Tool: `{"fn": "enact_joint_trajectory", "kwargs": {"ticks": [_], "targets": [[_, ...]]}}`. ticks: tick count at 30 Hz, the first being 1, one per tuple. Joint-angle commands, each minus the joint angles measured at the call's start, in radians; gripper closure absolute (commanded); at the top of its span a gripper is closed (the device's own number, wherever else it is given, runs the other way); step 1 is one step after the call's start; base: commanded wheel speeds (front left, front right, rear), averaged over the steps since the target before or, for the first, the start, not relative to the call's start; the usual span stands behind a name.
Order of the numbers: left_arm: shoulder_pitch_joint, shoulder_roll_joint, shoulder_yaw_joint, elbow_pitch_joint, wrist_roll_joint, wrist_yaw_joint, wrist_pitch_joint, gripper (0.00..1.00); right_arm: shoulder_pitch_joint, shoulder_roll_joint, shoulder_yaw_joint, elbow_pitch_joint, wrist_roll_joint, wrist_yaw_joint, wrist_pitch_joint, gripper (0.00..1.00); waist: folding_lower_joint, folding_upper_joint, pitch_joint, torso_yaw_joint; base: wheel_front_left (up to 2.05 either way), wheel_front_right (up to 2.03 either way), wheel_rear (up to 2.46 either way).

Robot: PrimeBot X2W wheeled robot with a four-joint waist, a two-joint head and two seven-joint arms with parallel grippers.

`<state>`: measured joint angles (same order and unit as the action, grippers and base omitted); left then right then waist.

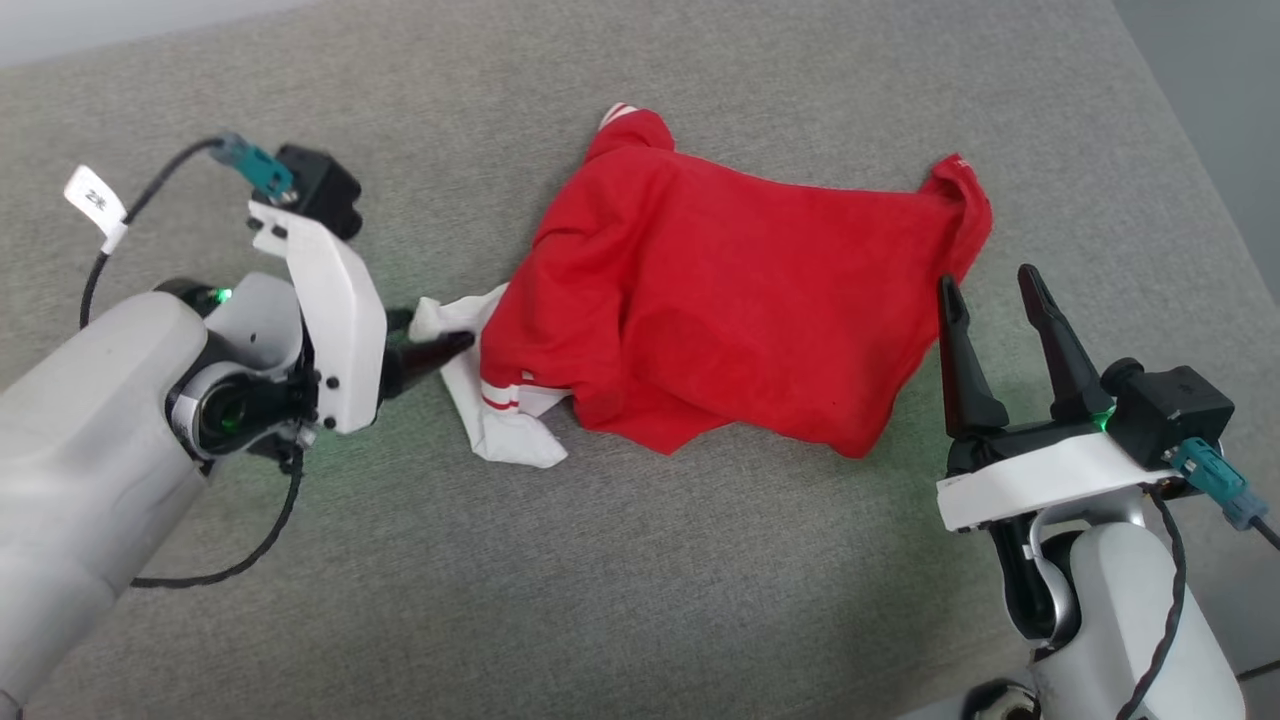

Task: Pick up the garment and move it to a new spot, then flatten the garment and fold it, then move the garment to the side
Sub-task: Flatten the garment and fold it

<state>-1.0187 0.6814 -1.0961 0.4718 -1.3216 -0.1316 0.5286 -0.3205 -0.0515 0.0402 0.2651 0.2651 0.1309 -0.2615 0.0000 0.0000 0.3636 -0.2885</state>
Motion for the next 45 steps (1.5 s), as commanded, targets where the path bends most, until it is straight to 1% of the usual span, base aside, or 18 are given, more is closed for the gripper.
{"fn": "enact_joint_trajectory", "kwargs": {"ticks": [1,3,4,5,6,9,12,19,24,27,29,33,36,38,39,40,41,45], "targets": [[-0.004,-0.001,-0.011,0.005,0.005,0.002,0.012,0.0,0.005,0.0,0.003,-0.002,0.005,0.0,-0.005,0.0,0.0,0.0,0.005,-0.007,0.0,0.0,0.0],[0.005,-0.003,-0.024,0.018,-0.008,0.002,0.034,0.0,0.004,0.0,-0.001,-0.003,0.009,0.0,-0.005,0.0,0.0,0.0,0.009,-0.013,0.0,0.0,0.0],[0.006,-0.004,-0.027,0.012,-0.013,0.002,0.036,0.13,0.004,0.0,-0.003,-0.004,0.01,0.0,-0.005,0.0,0.0,0.0,0.01,-0.015,0.0,0.0,0.0],[0.008,-0.004,-0.022,0.008,-0.025,0.002,0.029,0.77,0.005,0.0,-0.005,-0.006,0.009,0.0,-0.005,0.0,0.0,0.0,0.01,-0.016,0.0,0.0,0.0],[0.008,-0.001,-0.012,0.011,-0.027,0.002,0.016,1.0,0.005,0.0,-0.008,-0.006,0.009,0.0,-0.005,0.0,0.0,0.0,0.01,-0.016,0.0,0.0,0.0],[-0.008,0.005,-0.001,0.018,-0.012,0.002,-0.023,1.0,0.011,0.0,-0.019,-0.005,0.004,0.0,-0.005,0.0,0.0,0.0,0.004,-0.007,0.0,0.0,0.0],[-0.027,0.024,0.017,0.036,-0.005,0.002,-0.064,1.0,0.013,0.0,-0.021,-0.002,0.0,0.0,-0.005,0.0,0.0,0.0,-0.007,0.009,0.0,0.0,0.0],[-0.064,0.131,0.046,0.113,0.052,0.006,-0.155,1.0,0.014,0.0,-0.02,0.003,-0.021,0.0,-0.005,0.0,0.0,0.0,-0.033,0.06,0.0,0.0,0.0],[-0.069,0.22,0.033,0.174,0.124,0.031,-0.192,1.0,0.009,0.0,-0.016,0.007,-0.027,0.0,-0.005,0.0,0.0,0.0,-0.041,0.075,0.0,0.0,0.0],[-0.068,0.255,0.026,0.221,0.164,0.076,-0.229,1.0,0.009,0.0,-0.014,0.009,-0.032,0.0,-0.005,0.0,0.0,0.0,-0.043,0.076,0.0,0.0,0.0],[-0.05,0.261,0.037,0.249,0.16,0.091,-0.26,1.0,0.013,0.0,-0.017,0.009,-0.033,0.0,-0.005,0.0,0.0,0.0,-0.044,0.076,0.0,0.0,0.0],[-0.015,0.252,0.032,0.286,0.15,0.086,-0.282,1.0,0.021,0.0,-0.021,0.008,-0.039,0.0,-0.005,0.0,0.0,0.0,-0.046,0.076,0.0,0.0,0.0],[0.009,0.224,0.03,0.315,0.139,0.08,-0.3,1.0,0.026,0.0,-0.026,0.008,-0.044,0.0,-0.005,0.0,0.0,0.0,-0.05,0.081,0.0,0.0,0.0],[0.024,0.205,0.034,0.332,0.133,0.075,-0.325,0.63,0.032,0.0,-0.028,0.008,-0.052,0.0,-0.005,0.0,0.0,0.0,-0.052,0.086,0.0,0.0,0.0],[0.032,0.194,0.034,0.34,0.131,0.071,-0.34,0.47,0.031,0.0,-0.029,0.008,-0.058,0.0,-0.005,0.0,0.0,0.0,-0.054,0.089,0.0,0.0,0.0],[0.04,0.183,0.036,0.345,0.128,0.068,-0.359,0.09,0.029,0.0,-0.028,0.009,-0.067,0.0,-0.005,0.0,0.0,0.0,-0.057,0.093,0.0,0.0,0.0],[0.047,0.173,0.041,0.35,0.124,0.062,-0.381,0.0,0.027,0.0,-0.028,0.01,-0.078,0.0,-0.005,0.0,0.0,0.0,-0.06,0.099,0.0,0.0,0.0],[0.091,0.13,0.044,0.362,0.132,0.071,-0.481,0.0,0.005,0.0,-0.033,0.019,-0.128,0.0,-0.005,0.0,0.0,0.0,-0.08,0.14,0.0,0.0,0.0]]}}
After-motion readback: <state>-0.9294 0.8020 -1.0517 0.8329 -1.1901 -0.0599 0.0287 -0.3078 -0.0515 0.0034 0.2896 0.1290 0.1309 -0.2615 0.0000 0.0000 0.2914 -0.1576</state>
